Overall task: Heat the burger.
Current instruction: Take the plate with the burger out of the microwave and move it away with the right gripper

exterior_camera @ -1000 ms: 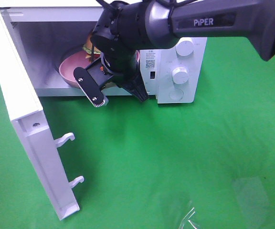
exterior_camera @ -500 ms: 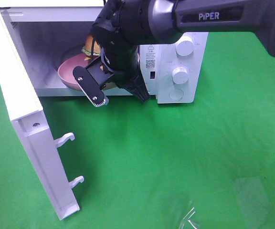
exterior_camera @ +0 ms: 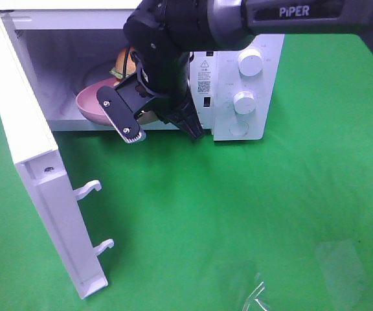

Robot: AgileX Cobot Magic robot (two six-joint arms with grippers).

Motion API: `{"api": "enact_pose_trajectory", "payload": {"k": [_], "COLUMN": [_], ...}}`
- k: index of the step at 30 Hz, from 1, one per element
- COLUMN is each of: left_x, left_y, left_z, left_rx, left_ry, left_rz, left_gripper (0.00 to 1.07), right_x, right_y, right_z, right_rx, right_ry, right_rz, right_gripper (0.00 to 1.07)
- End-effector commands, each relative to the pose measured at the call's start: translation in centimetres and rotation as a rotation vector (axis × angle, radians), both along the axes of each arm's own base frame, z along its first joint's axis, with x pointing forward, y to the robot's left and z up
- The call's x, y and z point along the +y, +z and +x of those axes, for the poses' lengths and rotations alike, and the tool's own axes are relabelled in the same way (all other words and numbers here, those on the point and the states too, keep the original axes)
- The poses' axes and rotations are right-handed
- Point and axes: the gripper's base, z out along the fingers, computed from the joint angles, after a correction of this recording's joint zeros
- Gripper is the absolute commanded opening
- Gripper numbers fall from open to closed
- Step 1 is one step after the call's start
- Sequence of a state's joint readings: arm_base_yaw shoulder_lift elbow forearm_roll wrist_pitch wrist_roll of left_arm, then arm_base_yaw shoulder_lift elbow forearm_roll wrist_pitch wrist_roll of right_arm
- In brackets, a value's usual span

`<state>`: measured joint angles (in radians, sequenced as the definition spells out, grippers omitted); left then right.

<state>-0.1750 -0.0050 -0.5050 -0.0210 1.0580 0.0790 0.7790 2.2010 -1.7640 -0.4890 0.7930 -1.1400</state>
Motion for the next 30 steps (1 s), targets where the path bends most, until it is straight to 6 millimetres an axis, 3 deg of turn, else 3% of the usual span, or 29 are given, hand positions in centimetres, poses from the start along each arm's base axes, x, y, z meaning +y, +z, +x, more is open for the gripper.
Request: {"api": "enact_pose_trajectory", "payload": {"k": [1,3,7,30], "left_x": [0.0,0.0,0.0,0.0], "left_y": [0.1,0.1,0.1,0.1], "left_z": [-0.2,-0.2,-0.2,-0.2], "left_rx": [-0.033,-0.033,-0.033,-0.033], "left_ry": [0.000,0.000,0.000,0.000], "left_rz": [-0.010,-0.010,-0.010,-0.010], "left_gripper": [0.00,0.00,0.00,0.00], "right_x": [-0.3,-0.7,-0.8,-1.0], "right_y": [2.7,4.1,4.6,5.3], "right_z": [0.2,-0.1,-0.5,-1.4], "right_rx": [-0.068,-0.076,-0.051,0.022], "right_ry": [0.032,0.026,0.036,0.029], "right_rz": [0.034,0.036,0.040,0.057], "right_gripper": [0.00,0.00,0.00,0.00]}}
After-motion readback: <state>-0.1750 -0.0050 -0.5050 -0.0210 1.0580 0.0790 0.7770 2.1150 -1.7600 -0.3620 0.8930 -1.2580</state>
